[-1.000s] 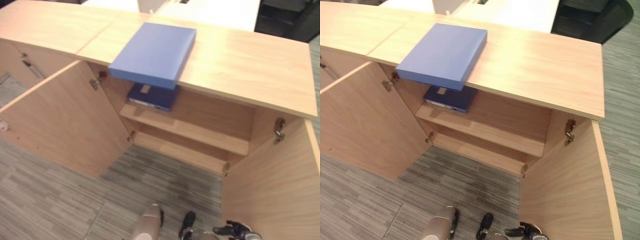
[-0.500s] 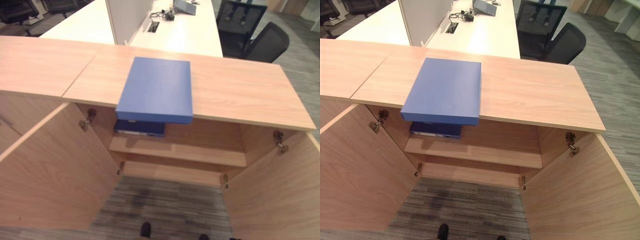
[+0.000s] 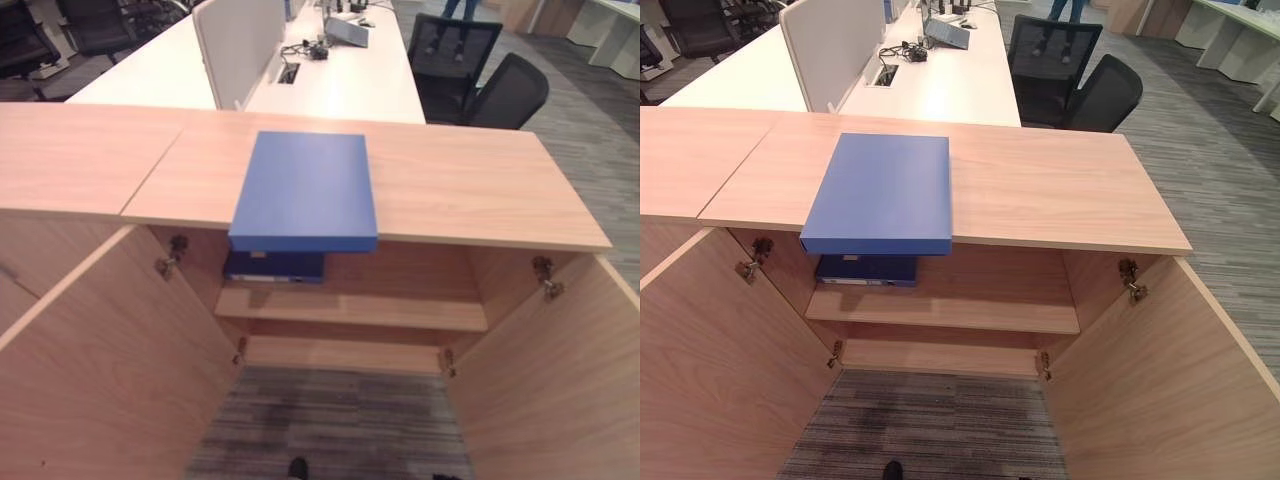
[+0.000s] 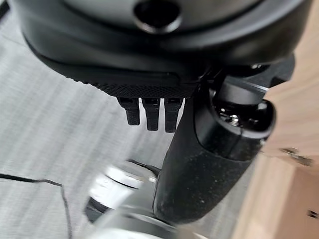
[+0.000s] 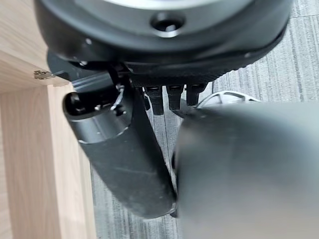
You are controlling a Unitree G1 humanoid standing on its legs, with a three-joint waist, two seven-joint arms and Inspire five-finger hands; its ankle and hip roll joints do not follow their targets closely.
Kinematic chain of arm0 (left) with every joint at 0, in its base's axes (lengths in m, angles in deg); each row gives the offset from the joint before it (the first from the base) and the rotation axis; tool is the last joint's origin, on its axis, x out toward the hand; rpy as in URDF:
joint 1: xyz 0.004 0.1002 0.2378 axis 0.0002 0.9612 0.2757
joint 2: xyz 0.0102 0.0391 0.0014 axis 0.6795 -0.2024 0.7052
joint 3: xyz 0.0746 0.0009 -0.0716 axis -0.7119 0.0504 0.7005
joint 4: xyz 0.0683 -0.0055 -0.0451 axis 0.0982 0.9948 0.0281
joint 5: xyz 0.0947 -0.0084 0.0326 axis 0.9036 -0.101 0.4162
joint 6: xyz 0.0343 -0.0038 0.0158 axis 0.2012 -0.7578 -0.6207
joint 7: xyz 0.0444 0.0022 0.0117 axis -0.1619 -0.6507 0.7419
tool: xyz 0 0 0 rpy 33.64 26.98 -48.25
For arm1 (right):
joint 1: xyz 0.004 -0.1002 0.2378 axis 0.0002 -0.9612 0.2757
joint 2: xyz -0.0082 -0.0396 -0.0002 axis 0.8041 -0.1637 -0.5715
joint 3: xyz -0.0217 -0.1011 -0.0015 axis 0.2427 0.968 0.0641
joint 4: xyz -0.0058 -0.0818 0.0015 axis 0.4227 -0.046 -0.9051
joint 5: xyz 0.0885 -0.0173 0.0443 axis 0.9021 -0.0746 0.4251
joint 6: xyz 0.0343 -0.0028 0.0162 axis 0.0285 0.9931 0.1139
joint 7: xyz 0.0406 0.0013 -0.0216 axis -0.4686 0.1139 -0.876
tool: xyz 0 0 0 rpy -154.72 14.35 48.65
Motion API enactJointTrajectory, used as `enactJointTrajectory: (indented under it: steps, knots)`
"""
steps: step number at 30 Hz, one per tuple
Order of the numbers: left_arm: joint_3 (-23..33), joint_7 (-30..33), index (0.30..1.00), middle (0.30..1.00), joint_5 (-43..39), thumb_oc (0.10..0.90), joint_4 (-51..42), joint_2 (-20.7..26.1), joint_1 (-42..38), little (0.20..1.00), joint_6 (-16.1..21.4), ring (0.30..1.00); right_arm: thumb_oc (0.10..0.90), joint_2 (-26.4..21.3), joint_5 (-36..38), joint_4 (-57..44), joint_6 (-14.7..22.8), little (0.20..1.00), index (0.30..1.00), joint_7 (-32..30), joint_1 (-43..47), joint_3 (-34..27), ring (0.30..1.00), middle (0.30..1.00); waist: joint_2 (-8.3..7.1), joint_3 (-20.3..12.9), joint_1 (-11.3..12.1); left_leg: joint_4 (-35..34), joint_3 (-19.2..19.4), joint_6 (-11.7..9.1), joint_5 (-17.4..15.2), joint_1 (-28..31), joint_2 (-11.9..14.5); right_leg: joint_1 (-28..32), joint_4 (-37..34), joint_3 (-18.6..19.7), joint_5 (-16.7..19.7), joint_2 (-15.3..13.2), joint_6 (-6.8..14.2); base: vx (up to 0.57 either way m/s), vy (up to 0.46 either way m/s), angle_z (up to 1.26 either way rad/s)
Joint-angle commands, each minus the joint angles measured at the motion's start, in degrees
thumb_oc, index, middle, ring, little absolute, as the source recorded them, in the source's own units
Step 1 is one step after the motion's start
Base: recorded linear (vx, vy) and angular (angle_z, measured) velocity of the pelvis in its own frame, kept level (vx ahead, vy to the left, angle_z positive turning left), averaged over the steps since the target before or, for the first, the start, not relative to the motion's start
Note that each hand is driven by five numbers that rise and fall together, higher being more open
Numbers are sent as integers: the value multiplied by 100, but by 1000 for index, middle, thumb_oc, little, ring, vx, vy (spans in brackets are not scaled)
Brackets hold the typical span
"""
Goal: Put the empty folder in the office cabinet
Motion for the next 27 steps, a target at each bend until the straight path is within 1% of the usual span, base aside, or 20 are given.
enactJointTrajectory:
  steps: [1, 2, 4, 5, 6, 7, 10, 12, 13, 14, 15, 16, 17, 18, 20, 21, 23, 24, 27]
  knots:
    - [-140, -198, 900, 900, -1071, 800, -2154, 57, -64, 900, 363, 900, 800, -102, 171, 231, -55, 900, 900, -81, 357, -214, 900, 900, -24, 90, 177, -44, -546, -102, -693, 236, 297, -96, 47, 115, 370, -479, 563, 2, -44, 7]
    - [-141, -194, 900, 900, -1070, 800, -2166, 59, -56, 900, 356, 900, 800, -100, 171, 230, -55, 900, 900, -81, 356, -214, 900, 900, -41, 79, 170, -44, -551, -94, -677, 216, 276, -111, 47, 112, 380, -501, 567, -2, -14, 5]
    - [-40, -270, 900, 900, -1327, 800, -3724, 168, 368, 900, 361, 900, 800, -124, 140, 220, -98, 900, 900, -69, 375, -315, 900, 900, -9, 51, 186, -44, -548, -102, -672, 228, 310, -69, 17, 116, 369, -475, 569, 6, -19, -2]
    - [187, -174, 900, 900, -1103, 800, -4755, 299, 624, 900, 373, 900, 800, -133, 116, 233, -160, 900, 900, -71, 358, -396, 900, 900, 26, 39, 220, -44, -544, -115, -684, 262, 348, -28, -4, 128, 342, -455, 562, 21, -47, -4]
    - [361, -54, 900, 900, -706, 800, -5239, 405, 700, 900, 423, 900, 800, -126, 90, 233, -190, 900, 900, -83, 324, -444, 900, 900, 59, 39, 249, -44, -540, -132, -718, 308, 382, 12, -4, 127, 305, -421, 552, 12, -28, -5]
    - [365, -49, 900, 900, -701, 800, -5255, 404, 708, 900, 412, 900, 800, -123, 89, 232, -191, 900, 900, -83, 324, -442, 900, 900, 41, 33, 240, -44, -545, -124, -699, 290, 359, -2, -5, 125, 317, -444, 556, 0, 0, 0]
    - [829, 287, 900, 900, 449, 800, -6180, 647, 770, 900, 506, 900, 800, -64, 82, 253, -225, 900, 900, -130, 229, -523, 900, 900, 59, 10, 301, -44, -537, -158, -748, 366, 393, 69, -5, 137, 257, -420, 536, 19, -30, -5]
    - [1165, 494, 900, 900, 942, 800, -6659, 700, 776, 900, 582, 900, 800, -17, 101, 260, -233, 900, 900, -144, 181, -524, 900, 900, 54, 1, 336, -44, -528, -176, -769, 404, 414, 114, -5, 122, 233, -415, 529, 20, -43, -10]
    - [1348, 723, 900, 900, 1215, 800, -6845, 684, 726, 900, 625, 900, 800, 29, 108, 259, -241, 900, 900, -144, 145, -507, 900, 900, 48, -10, 350, -44, -529, -185, -782, 433, 426, 137, -5, 116, 218, -413, 522, 39, -63, -10]
    - [1704, 1125, 900, 900, 1897, 800, -7231, 715, 651, 900, 614, 900, 800, 128, 109, 235, -252, 900, 900, -154, 83, -472, 900, 900, 59, -25, 385, -44, -531, -213, -829, 493, 472, 187, -5, 120, 165, -376, 513, 24, -42, -5]
    - [1710, 1128, 900, 900, 1909, 800, -7251, 707, 656, 900, 599, 900, 800, 130, 110, 234, -253, 900, 900, -156, 87, -470, 900, 900, 40, -22, 376, -44, -535, -205, -799, 473, 445, 171, -5, 120, 186, -403, 513, 33, -46, 0]
    - [1952, 1475, 900, 900, 2573, 800, -7665, 765, 550, 900, 661, 900, 800, 224, 132, 220, -227, 900, 900, -206, 67, -423, 900, 900, 53, -46, 398, -44, -530, -235, -843, 516, 480, 213, -5, 129, 133, -366, 503, 0, 0, 0]
    - [2024, 1617, 900, 900, 2850, 800, -7872, 793, 495, 900, 684, 900, 800, 258, 140, 223, -223, 900, 900, -231, 58, -395, 900, 900, 42, -59, 403, -44, -532, -243, -846, 525, 481, 220, -5, 118, 127, -368, 505, 0, 0, 0]
    - [2025, 1621, 900, 900, 2862, 800, -7887, 786, 496, 900, 675, 900, 800, 260, 141, 222, -222, 900, 900, -233, 62, -396, 900, 900, 27, -54, 397, -44, -536, -236, -816, 507, 458, 205, -5, 118, 151, -391, 504, 0, 0, 0]
    - [2080, 1915, 900, 900, 3300, 800, -8369, 893, 245, 900, 772, 900, 800, 335, 114, 249, -200, 900, 900, -282, 29, -312, 900, 900, -3, -77, 393, -44, -533, -251, -831, 532, 462, 226, -5, 114, 142, -381, 505, 4, -35, 3]
    - [2022, 1986, 900, 900, 3436, 800, -8523, 961, 107, 900, 802, 900, 800, 356, 95, 277, -192, 900, 900, -293, 24, -266, 900, 900, 5, -98, 387, -44, -525, -263, -867, 560, 484, 250, -5, 116, 116, -356, 508, -2, -31, 3]
    - [1948, 2064, 900, 900, 3656, 800, -8655, 1123, -71, 900, 800, 900, 800, 365, 67, 310, -184, 900, 900, -305, 40, -239, 900, 900, -24, -127, 365, -44, -520, -257, -838, 541, 439, 237, -5, 110, 147, -392, 513, 0, -9, 4]
    - [1940, 2071, 900, 900, 3668, 800, -8653, 1128, -80, 900, 796, 900, 800, 371, 66, 313, -182, 900, 900, -306, 44, -245, 900, 900, -30, -124, 369, -44, -521, -257, -839, 540, 438, 237, -5, 109, 146, -393, 513, 14, -8, 3]
    - [1796, 2144, 900, 900, 3971, 800, -8809, 1324, -269, 900, 792, 900, 800, 374, 18, 363, -169, 900, 900, -358, 74, -220, 900, 900, -27, -169, 339, -44, -510, -263, -855, 574, 428, 257, -5, 116, 148, -397, 518, 0, 0, 0]
